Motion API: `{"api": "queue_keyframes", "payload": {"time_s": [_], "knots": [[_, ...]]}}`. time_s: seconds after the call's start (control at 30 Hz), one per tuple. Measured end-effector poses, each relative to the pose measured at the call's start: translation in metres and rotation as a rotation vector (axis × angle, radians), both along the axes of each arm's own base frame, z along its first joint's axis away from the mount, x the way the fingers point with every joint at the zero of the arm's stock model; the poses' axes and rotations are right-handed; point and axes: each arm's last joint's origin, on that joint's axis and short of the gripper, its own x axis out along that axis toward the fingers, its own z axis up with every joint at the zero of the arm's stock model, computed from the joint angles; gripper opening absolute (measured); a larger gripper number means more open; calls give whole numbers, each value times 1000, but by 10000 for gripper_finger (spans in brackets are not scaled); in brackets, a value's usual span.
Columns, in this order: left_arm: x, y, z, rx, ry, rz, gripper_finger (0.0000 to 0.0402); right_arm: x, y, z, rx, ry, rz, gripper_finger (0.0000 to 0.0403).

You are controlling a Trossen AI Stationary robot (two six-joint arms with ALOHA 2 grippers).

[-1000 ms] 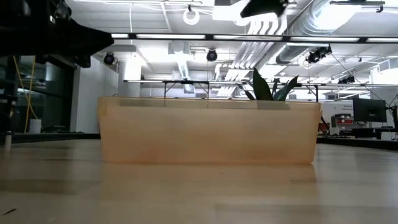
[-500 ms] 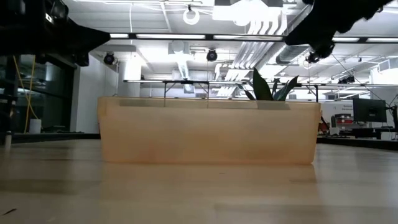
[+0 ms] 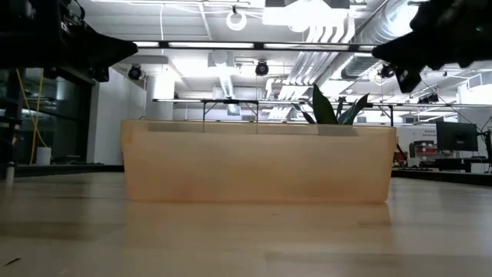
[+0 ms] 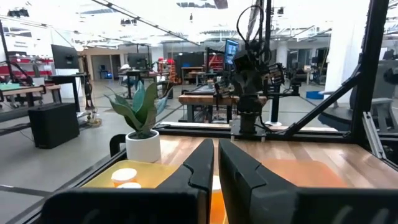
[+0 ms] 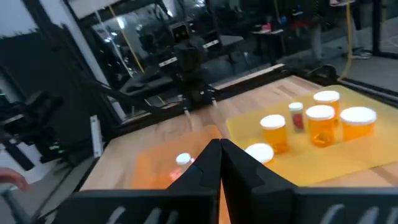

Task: Pick and place medicine bottles into bin by pill shape (circle, oval)
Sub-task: Return to Home Position

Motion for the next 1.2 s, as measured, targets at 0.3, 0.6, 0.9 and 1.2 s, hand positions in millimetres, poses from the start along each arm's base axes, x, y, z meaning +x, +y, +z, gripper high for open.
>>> {"api": "queue_keyframes", "payload": {"time_s": [0.3,0.6,0.9,1.2], "knots": [[0,0,0,0,0,0,14,-12,10,-33,-6,-25,-9,0],[0,0,0,1,0,0,12,-16,13,-47,-96,46,-31,0],[0,0,0,1,-1,0,16,-14,14,-49,-238,78,-15,0],[0,0,0,1,-1,-1,15,-14,14,-49,-58,62,-26,0]]}}
